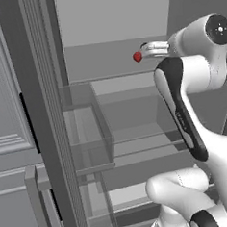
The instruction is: Take the strawberry from the fridge and place it on top of the pancake, located on the dining counter.
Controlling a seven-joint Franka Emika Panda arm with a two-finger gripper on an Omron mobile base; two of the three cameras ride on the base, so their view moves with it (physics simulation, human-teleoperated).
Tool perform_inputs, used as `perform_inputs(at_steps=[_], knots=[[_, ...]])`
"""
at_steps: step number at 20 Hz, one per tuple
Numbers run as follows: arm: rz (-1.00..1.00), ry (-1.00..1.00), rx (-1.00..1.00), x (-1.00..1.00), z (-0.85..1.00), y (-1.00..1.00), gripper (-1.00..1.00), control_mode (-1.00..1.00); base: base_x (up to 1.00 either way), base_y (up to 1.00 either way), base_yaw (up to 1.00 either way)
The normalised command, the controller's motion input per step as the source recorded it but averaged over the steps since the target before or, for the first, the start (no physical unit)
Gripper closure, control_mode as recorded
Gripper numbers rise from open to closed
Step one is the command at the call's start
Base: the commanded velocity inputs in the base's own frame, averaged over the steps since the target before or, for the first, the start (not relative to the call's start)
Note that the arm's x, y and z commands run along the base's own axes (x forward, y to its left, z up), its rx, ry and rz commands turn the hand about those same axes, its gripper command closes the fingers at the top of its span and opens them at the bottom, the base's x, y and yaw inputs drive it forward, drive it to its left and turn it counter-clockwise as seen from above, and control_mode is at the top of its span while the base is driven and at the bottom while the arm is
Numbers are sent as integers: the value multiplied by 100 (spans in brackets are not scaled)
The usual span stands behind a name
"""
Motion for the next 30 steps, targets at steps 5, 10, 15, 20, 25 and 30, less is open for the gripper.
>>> perform_inputs(at_steps=[5,10,15,20,25,30], knots=[[0,30,-6,93,-17,0,-100,-100,0,0,0],[0,12,-4,46,-15,2,-100,-100,0,0,0],[0,-4,0,40,-9,0,-100,-100,0,0,0],[0,-4,-1,40,-21,0,-100,-100,0,0,0],[0,0,0,42,-26,1,-100,-100,0,0,0],[0,0,0,43,-4,0,-100,-100,0,0,0]])
